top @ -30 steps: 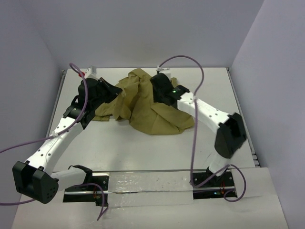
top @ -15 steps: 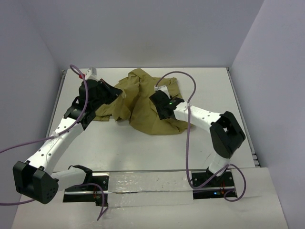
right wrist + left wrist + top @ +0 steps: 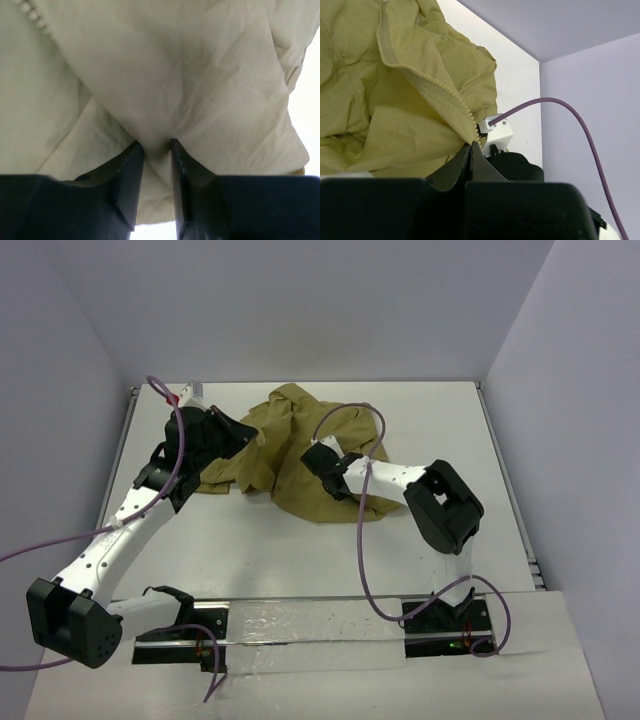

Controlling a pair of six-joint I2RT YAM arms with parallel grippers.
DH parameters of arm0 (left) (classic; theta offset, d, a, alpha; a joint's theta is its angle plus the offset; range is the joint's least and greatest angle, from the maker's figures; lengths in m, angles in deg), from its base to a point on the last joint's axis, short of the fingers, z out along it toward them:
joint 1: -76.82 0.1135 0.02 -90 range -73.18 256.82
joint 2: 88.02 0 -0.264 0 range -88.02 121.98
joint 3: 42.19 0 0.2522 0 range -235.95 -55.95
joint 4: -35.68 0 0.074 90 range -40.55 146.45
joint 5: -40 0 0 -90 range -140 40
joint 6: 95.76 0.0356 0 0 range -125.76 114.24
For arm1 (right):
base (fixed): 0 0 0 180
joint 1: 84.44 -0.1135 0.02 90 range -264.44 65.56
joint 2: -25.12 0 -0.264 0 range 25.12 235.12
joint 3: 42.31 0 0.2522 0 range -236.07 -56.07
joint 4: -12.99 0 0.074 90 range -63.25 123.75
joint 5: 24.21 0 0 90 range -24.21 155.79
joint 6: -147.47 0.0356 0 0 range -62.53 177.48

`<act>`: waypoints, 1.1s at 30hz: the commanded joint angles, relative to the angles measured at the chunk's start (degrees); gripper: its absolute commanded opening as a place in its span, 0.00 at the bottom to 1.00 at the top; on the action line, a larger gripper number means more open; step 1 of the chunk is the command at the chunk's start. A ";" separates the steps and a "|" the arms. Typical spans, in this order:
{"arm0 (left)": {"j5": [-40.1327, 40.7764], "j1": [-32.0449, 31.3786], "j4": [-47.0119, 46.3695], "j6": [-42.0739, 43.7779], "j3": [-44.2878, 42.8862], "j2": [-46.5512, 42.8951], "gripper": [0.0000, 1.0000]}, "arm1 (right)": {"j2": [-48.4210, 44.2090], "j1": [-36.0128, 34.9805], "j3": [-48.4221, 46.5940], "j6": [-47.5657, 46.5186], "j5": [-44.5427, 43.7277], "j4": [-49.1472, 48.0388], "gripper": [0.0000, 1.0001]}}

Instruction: Zip up the jacket

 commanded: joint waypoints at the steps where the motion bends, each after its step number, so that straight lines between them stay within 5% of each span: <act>1: -1.46 -0.09 -2.92 -0.69 -0.16 -0.76 0.00 | -1.64 -0.50 -2.88 1.80 -6.89 -0.47 0.10; 2: -1.53 -0.09 -3.01 -0.76 -0.06 -0.68 0.00 | -3.23 -0.59 -2.40 2.49 -7.11 -0.32 0.00; 14: -0.71 -0.16 -3.18 -0.66 -0.02 -0.16 0.00 | -29.61 -0.95 -0.54 1.39 12.62 6.57 0.00; 19: -0.76 -0.26 -2.82 -0.42 -0.17 -0.13 0.00 | -30.93 7.39 3.86 4.49 22.11 5.04 0.02; 20: -0.84 -0.27 -2.83 -0.41 -0.17 0.01 0.00 | -29.89 11.81 4.26 6.03 23.69 4.32 0.08; 23: -1.17 -0.37 -3.59 -0.86 0.10 0.48 0.00 | -21.69 17.11 1.49 8.94 16.05 3.23 0.55; 27: -2.17 -0.97 -4.14 -0.87 -0.06 1.24 0.00 | -11.58 17.44 -6.98 11.00 4.22 11.05 0.58; 33: -1.56 -1.97 -4.67 -0.88 0.33 1.74 0.00 | -20.76 10.94 -2.90 10.21 1.70 6.02 0.59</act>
